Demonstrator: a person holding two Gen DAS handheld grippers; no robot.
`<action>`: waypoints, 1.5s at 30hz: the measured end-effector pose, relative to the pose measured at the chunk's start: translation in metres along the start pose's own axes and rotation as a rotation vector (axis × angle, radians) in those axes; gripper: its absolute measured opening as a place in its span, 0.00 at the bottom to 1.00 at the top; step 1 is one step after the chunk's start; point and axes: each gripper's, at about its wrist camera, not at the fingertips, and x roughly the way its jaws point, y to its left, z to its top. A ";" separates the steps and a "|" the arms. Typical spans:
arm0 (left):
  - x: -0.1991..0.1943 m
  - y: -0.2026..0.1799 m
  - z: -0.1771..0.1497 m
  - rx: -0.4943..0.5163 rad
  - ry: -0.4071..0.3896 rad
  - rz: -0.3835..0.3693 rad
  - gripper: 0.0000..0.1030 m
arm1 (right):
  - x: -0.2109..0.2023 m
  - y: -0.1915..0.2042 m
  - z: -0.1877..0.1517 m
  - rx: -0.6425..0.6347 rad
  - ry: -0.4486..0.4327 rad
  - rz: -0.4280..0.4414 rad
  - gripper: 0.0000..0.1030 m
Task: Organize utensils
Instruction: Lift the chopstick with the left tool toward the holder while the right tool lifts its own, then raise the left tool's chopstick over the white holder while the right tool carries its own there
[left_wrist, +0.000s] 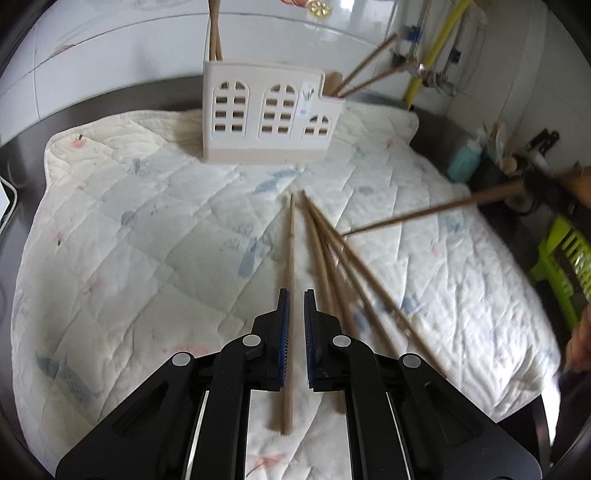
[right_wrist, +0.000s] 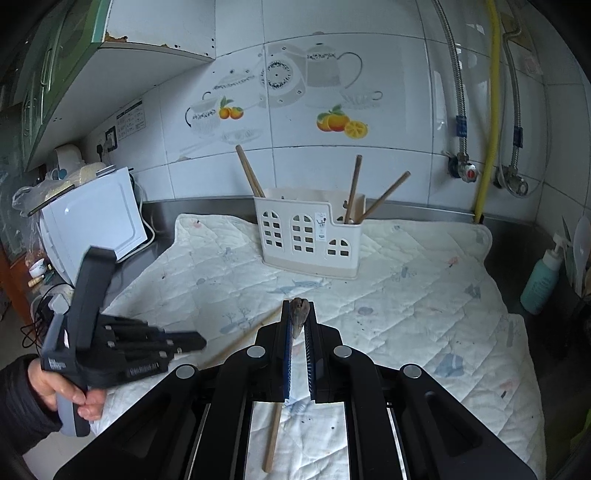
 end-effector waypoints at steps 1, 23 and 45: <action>0.002 -0.001 -0.004 0.005 0.007 0.003 0.10 | 0.001 0.001 0.000 -0.004 0.001 0.000 0.06; 0.006 0.004 -0.023 0.016 0.004 0.057 0.05 | -0.003 0.003 0.000 -0.002 -0.009 0.002 0.06; -0.051 0.001 0.060 0.079 -0.195 -0.008 0.05 | -0.004 -0.007 0.098 -0.067 -0.075 0.024 0.06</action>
